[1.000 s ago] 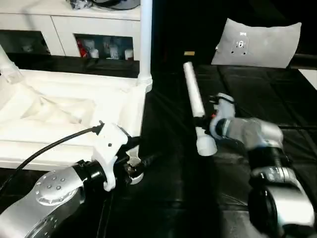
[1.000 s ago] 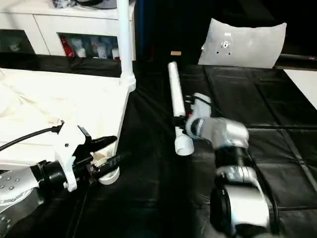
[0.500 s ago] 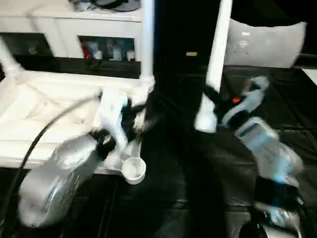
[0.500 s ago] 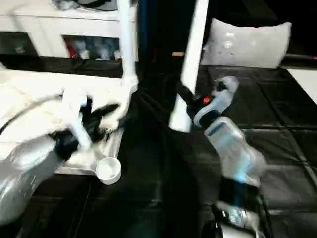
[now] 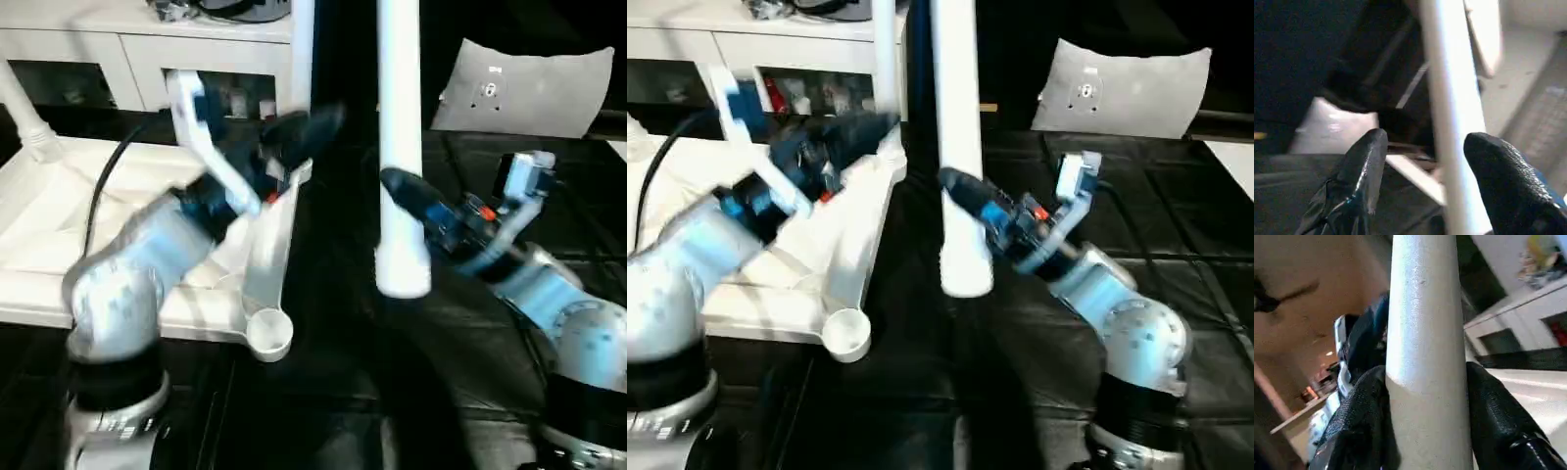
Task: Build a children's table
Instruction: Pick table leg
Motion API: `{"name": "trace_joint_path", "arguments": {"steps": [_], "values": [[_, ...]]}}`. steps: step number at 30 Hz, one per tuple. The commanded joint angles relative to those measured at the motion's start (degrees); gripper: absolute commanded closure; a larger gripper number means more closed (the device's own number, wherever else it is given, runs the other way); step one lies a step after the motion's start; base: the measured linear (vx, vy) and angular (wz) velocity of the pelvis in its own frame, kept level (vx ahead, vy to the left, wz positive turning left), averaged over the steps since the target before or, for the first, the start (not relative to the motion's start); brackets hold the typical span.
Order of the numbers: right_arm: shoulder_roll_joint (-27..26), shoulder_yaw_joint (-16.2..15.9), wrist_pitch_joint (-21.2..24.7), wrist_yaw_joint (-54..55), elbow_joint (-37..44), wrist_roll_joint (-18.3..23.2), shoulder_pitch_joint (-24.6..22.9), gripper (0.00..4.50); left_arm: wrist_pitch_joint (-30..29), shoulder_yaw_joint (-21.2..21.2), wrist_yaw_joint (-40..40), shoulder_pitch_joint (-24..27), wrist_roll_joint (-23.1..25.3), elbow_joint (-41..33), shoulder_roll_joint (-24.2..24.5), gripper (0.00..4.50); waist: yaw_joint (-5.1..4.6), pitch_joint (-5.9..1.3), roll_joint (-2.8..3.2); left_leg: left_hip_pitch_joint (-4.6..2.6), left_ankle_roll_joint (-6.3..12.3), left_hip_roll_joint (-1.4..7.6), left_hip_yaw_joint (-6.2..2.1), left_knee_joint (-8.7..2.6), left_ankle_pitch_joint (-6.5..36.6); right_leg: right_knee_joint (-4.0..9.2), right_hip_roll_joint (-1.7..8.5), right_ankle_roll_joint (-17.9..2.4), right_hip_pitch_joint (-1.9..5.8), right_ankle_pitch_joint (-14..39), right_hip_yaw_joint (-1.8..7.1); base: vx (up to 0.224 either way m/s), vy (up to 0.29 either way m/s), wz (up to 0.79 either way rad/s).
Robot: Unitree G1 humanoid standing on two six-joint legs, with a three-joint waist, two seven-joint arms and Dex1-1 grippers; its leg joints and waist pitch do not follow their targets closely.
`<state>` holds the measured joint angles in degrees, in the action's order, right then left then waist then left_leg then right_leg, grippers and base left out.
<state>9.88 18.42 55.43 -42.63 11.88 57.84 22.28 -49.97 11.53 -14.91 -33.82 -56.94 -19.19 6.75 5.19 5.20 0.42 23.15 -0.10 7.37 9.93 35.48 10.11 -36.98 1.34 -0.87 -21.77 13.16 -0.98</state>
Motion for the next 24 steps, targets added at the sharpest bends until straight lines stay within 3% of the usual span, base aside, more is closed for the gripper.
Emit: {"name": "trace_joint_path", "arguments": {"steps": [1,5,12,15,17,20,22,23,24], "values": [[0.56,-0.57,0.44,-1.03,1.73,1.01,0.16,2.64,-1.44,0.60,0.14,-0.54,-1.80,0.09,-0.17,1.37,0.16,-3.78,-0.31,-1.53,-0.21,5.06,-2.45,-4.01,6.63,5.36,6.84,-10.19,1.78,10.80,2.84,0.000,0.000,0.00],[0.82,-1.88,0.29,-0.72,2.08,0.42,-0.18,2.64,-3.53,-1.09,-0.88,-0.79,-2.63,0.08,0.44,1.37,0.02,-3.59,-0.28,-1.77,-0.98,5.15,-2.53,-4.23,8.54,5.84,6.84,-8.79,1.46,15.71,2.96,0.000,0.000,0.00],[2.13,-4.40,-0.70,-1.03,3.35,0.03,-1.02,2.64,-4.56,-1.74,0.11,-1.01,-5.16,0.20,0.53,1.37,0.09,-3.57,-0.20,-1.69,-1.83,5.26,-2.61,-4.42,8.74,5.81,6.96,-8.36,1.52,14.75,3.07,0.000,0.000,0.00],[2.10,-5.09,-1.87,-0.68,3.67,-1.51,-1.01,2.64,-4.90,-1.51,0.31,-0.94,-5.94,0.01,0.15,1.37,-0.08,-3.61,-0.22,-1.66,-2.10,5.34,-2.64,-4.53,8.92,5.72,6.96,-8.47,1.50,14.01,3.04,0.000,0.000,0.00],[1.19,-6.00,-5.43,1.74,3.86,-4.98,-0.68,2.64,-4.97,-1.41,0.41,-0.16,-6.00,-0.68,-0.09,1.37,-0.05,-3.52,-0.27,-1.67,-2.20,5.37,-2.60,-4.60,9.26,5.83,7.06,-8.33,1.45,14.46,3.15,0.000,0.000,0.00],[0.83,-7.76,-7.71,2.89,4.91,-6.60,-0.99,2.64,-4.50,-2.30,0.43,0.72,-5.63,-1.33,0.35,1.37,-0.20,-3.50,-0.18,-1.70,-2.48,5.44,-2.65,-4.81,9.31,5.83,6.97,-7.97,1.37,14.22,3.11,0.000,0.000,0.00],[0.77,-10.13,-9.48,2.75,6.61,-8.71,-1.83,2.64,-3.56,-4.40,-0.15,1.26,-2.64,-2.08,1.29,1.37,-0.21,-3.57,-0.20,-1.69,-2.30,5.46,-2.62,-4.86,8.99,5.79,6.87,-7.59,1.42,13.09,3.16,0.000,0.000,0.00],[0.48,-12.01,-10.67,2.87,7.85,-10.36,-2.60,2.64,-2.42,-6.40,0.22,1.65,0.96,-2.26,1.85,1.72,-0.09,-3.63,-0.16,-1.74,-2.04,5.66,-2.65,-5.00,8.68,5.80,6.89,-7.03,1.44,12.16,3.18,0.000,0.000,0.00],[0.30,-12.77,-11.49,2.95,8.19,-11.28,-2.86,2.64,-1.51,-7.42,0.43,1.74,2.97,-2.24,2.23,1.72,-0.09,-3.71,0.03,-1.68,-1.88,5.68,-2.74,-5.03,8.15,5.71,6.91,-6.80,1.50,11.22,3.13,0.000,0.000,0.00]]}}
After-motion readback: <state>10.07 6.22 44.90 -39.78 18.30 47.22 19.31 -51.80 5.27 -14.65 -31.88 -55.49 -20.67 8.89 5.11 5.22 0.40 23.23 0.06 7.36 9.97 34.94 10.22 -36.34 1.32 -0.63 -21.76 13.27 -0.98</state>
